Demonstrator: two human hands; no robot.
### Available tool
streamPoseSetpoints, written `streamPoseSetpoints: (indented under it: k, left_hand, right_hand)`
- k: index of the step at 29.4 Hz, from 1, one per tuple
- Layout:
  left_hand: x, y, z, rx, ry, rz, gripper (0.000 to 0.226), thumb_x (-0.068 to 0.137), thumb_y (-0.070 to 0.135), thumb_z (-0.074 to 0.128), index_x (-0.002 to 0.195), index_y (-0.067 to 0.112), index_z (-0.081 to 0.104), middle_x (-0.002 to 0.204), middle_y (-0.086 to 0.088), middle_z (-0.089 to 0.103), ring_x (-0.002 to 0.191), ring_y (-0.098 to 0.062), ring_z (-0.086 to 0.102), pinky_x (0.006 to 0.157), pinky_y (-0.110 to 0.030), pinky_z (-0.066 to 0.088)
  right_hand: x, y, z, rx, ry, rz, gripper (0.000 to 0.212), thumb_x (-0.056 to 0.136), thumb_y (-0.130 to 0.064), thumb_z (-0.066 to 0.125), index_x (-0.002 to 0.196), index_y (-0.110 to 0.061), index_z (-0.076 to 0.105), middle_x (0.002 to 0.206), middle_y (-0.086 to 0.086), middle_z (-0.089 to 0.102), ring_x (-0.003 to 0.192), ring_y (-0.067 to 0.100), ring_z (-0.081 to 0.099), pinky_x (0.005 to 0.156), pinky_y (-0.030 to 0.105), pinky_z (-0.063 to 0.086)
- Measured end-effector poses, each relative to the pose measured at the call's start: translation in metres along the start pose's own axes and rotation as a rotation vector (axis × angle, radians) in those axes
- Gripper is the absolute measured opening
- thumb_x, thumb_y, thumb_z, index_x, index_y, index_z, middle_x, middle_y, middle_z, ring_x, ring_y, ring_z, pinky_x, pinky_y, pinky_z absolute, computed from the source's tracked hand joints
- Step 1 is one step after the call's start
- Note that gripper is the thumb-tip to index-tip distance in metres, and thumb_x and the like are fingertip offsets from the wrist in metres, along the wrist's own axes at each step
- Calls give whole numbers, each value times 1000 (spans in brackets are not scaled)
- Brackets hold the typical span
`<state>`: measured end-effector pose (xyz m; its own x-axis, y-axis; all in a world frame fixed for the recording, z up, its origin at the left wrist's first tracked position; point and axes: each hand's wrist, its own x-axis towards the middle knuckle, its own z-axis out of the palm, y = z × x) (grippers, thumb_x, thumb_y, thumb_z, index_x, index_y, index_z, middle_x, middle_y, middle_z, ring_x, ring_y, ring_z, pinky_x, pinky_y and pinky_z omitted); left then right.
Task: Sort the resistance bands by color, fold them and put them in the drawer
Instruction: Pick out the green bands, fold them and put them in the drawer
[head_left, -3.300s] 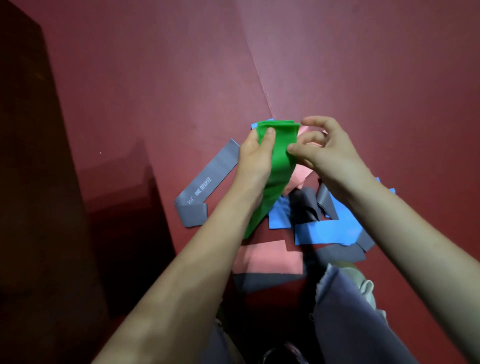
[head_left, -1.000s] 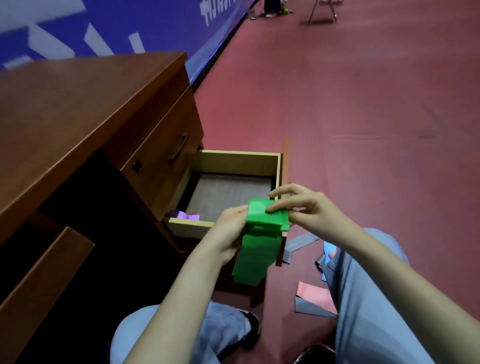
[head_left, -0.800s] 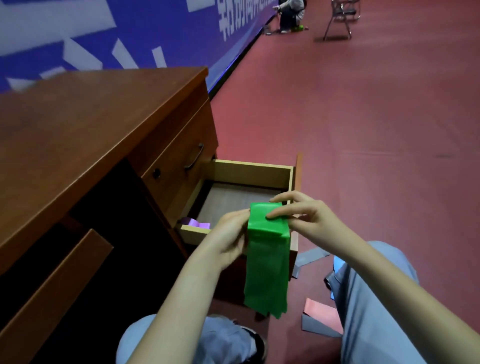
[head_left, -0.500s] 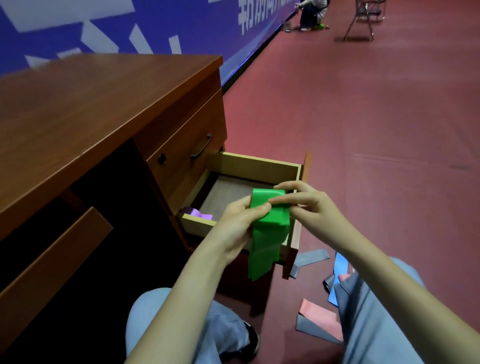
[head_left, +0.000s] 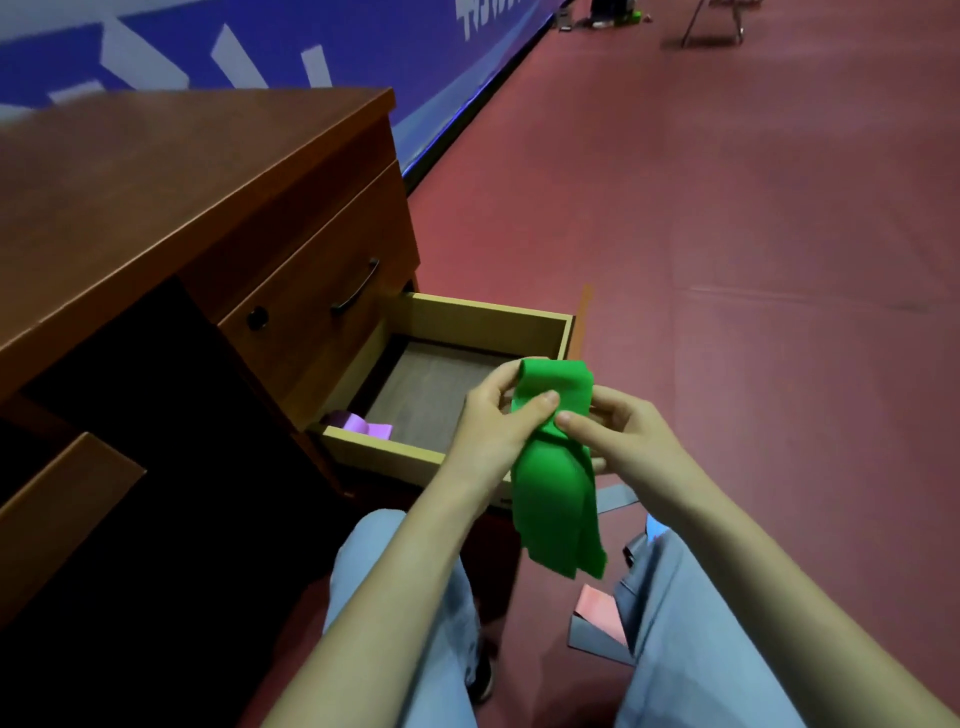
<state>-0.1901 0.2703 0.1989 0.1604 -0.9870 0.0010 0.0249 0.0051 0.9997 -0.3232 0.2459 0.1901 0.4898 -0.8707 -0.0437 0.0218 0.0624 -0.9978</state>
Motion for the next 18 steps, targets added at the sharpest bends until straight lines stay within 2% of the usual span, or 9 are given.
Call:
streamPoseSetpoints:
  k: [3, 5, 7, 8, 10, 13, 14, 18]
  left_hand:
    - [5, -8, 7, -21, -83, -196, 14, 93, 26, 46, 100, 25, 58, 99, -2, 64, 90, -14, 61, 73, -23, 50]
    - [6, -13, 16, -51, -211, -368, 35, 95, 44, 28, 104, 27, 57, 102, 0, 65, 94, -14, 61, 76, -26, 49]
    - [4, -17, 21, -58, -250, -437, 50, 94, 51, 21, 115, 22, 55, 104, -2, 64, 94, -13, 62, 77, -24, 49]
    - [6, -14, 24, -48, -249, -434, 51, 94, 50, 22, 116, 18, 55, 103, -3, 65, 92, -12, 62, 77, -24, 50]
    - [8, -9, 25, -33, -230, -404, 41, 95, 45, 30, 104, 17, 59, 93, -1, 67, 85, -11, 64, 73, -21, 51]
    - [9, -5, 24, -36, -218, -420, 26, 94, 32, 42, 84, 14, 58, 63, 4, 65, 60, -5, 62, 55, -17, 49]
    - [8, -6, 24, -54, -219, -442, 23, 93, 28, 45, 82, 13, 58, 60, 3, 63, 56, -6, 61, 53, -18, 48]
    - [-4, -13, 18, -173, -243, -520, 23, 94, 27, 44, 87, 13, 61, 72, -4, 66, 67, -13, 63, 63, -27, 50]
  right_hand:
    - [0, -2, -9, -15, 84, -34, 26, 86, -4, 54, 91, -29, 61, 72, -15, 71, 69, -1, 66, 56, 24, 55]
    - [2, -5, -22, 44, 178, -54, 28, 87, -1, 53, 88, -27, 61, 69, -16, 70, 65, -4, 64, 54, 20, 54]
    - [4, -9, -28, 68, 216, -62, 29, 87, 1, 51, 88, -27, 61, 72, -14, 70, 62, -5, 63, 53, 17, 54]
    - [3, -12, -30, 67, 233, -84, 29, 87, 1, 51, 88, -26, 61, 77, -12, 68, 63, -5, 63, 54, 17, 54]
    - [1, -16, -30, 52, 237, -119, 27, 86, 0, 53, 88, -25, 62, 84, -6, 65, 64, -4, 63, 58, 17, 55]
    - [-9, -12, -28, 20, 241, -152, 23, 84, -1, 57, 88, -23, 64, 85, -5, 65, 66, -4, 64, 60, 14, 54]
    - [-11, -10, -29, 1, 236, -161, 25, 83, 1, 57, 86, -23, 65, 88, -4, 65, 67, -5, 64, 60, 13, 53]
    - [-21, 2, -24, -59, 206, -198, 36, 79, 9, 57, 77, -26, 67, 96, -6, 59, 82, 0, 61, 69, 11, 49]
